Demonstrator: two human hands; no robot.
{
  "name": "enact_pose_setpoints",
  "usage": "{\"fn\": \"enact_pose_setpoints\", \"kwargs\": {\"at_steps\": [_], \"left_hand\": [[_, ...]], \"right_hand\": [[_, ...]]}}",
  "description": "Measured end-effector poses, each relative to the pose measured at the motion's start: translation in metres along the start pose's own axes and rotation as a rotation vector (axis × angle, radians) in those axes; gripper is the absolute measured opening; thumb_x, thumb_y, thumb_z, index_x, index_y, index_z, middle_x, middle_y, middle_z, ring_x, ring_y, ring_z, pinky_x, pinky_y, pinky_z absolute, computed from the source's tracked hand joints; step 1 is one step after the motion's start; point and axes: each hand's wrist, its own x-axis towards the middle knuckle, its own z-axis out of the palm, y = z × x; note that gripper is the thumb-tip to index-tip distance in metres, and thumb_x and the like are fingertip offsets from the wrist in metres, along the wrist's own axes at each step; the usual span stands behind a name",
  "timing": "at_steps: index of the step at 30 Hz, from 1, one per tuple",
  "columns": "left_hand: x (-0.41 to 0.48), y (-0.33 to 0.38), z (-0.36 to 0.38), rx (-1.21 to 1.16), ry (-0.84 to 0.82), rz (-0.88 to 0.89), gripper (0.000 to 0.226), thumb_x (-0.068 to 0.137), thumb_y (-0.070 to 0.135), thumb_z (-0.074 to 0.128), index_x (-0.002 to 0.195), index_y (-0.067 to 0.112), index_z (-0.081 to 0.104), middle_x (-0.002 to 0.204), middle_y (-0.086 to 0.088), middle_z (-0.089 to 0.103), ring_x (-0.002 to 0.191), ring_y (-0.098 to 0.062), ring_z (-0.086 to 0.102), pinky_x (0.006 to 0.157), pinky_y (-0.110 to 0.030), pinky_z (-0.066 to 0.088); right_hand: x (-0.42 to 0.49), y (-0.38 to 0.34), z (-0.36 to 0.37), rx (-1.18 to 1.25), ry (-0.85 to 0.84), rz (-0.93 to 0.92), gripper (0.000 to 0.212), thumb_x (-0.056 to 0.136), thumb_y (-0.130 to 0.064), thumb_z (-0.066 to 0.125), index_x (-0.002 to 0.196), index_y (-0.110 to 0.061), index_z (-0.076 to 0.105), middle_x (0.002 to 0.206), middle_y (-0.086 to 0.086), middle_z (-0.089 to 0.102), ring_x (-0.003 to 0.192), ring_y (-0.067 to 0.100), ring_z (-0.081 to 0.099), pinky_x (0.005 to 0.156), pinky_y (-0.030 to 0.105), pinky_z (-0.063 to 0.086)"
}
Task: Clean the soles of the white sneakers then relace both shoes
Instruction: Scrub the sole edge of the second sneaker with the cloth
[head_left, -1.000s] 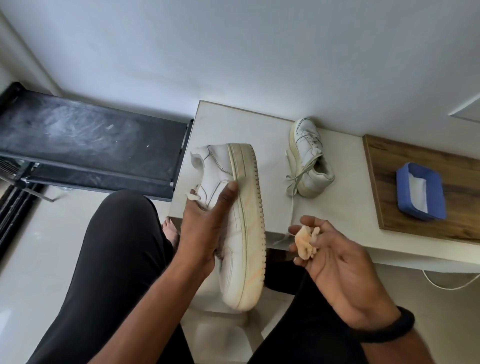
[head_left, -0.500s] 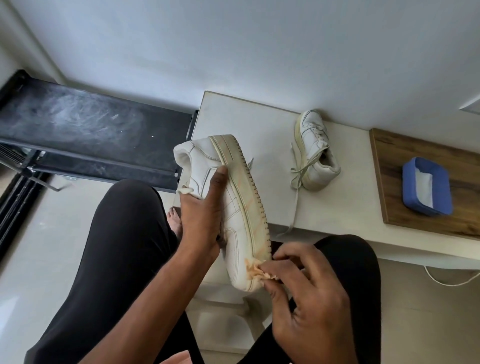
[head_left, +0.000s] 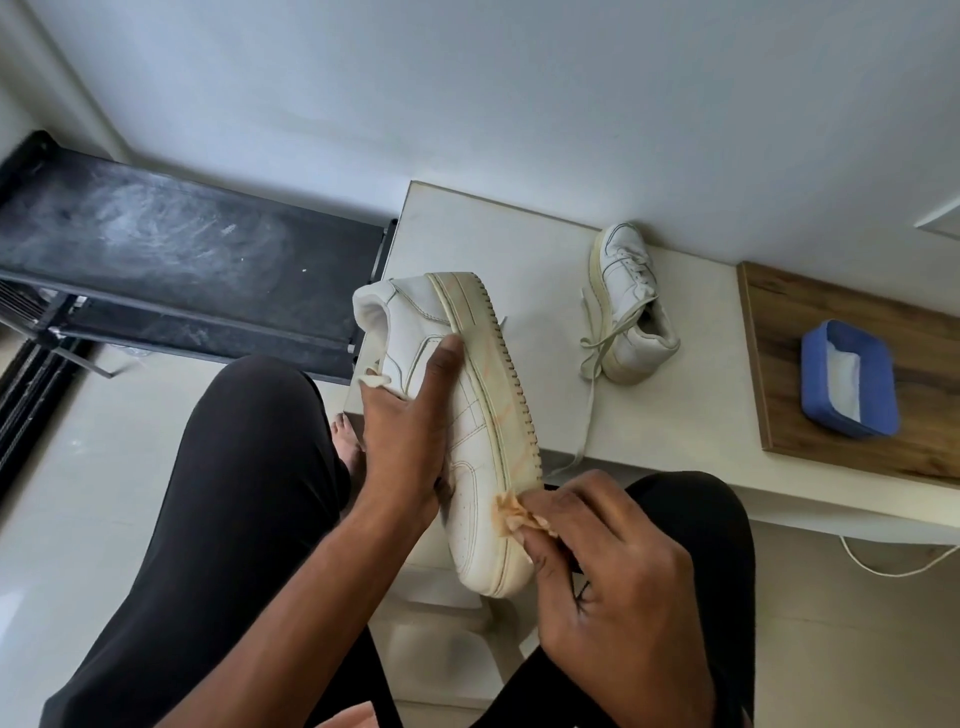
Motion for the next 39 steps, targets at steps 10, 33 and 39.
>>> {"fn": "enact_pose_setpoints", "kwargs": {"at_steps": [10, 33, 39], "left_hand": [[-0.004, -0.002, -0.002, 0.003, -0.023, -0.009, 0.059, 0.088, 0.047, 0.081, 0.137, 0.021, 0.061, 0.120, -0.007, 0.077, 0.111, -0.029, 0.075, 0.095, -0.058, 0.060], [-0.013, 0.004, 0.002, -0.031, -0.046, 0.030, 0.058, 0.094, 0.039, 0.078, 0.144, 0.020, 0.056, 0.126, -0.007, 0.075, 0.115, -0.028, 0.074, 0.097, -0.057, 0.059], [-0.016, 0.006, 0.002, -0.043, -0.058, 0.032, 0.054, 0.093, 0.039, 0.078, 0.140, 0.020, 0.059, 0.126, -0.008, 0.075, 0.115, -0.029, 0.073, 0.098, -0.057, 0.058]], "right_hand": [[0.006, -0.008, 0.001, -0.021, 0.007, 0.052, 0.018, 0.091, -0.032, 0.058, 0.101, -0.019, 0.066, 0.097, -0.006, 0.069, 0.085, 0.006, 0.068, 0.064, 0.026, 0.061], [0.013, -0.005, -0.003, -0.032, -0.125, -0.105, 0.012, 0.093, -0.031, 0.061, 0.097, -0.019, 0.061, 0.093, -0.003, 0.068, 0.075, 0.013, 0.067, 0.061, 0.031, 0.059], [0.039, 0.009, -0.012, -0.051, -0.018, -0.046, 0.014, 0.091, -0.030, 0.057, 0.094, -0.017, 0.062, 0.087, -0.005, 0.066, 0.074, 0.006, 0.064, 0.060, 0.026, 0.060]]}}
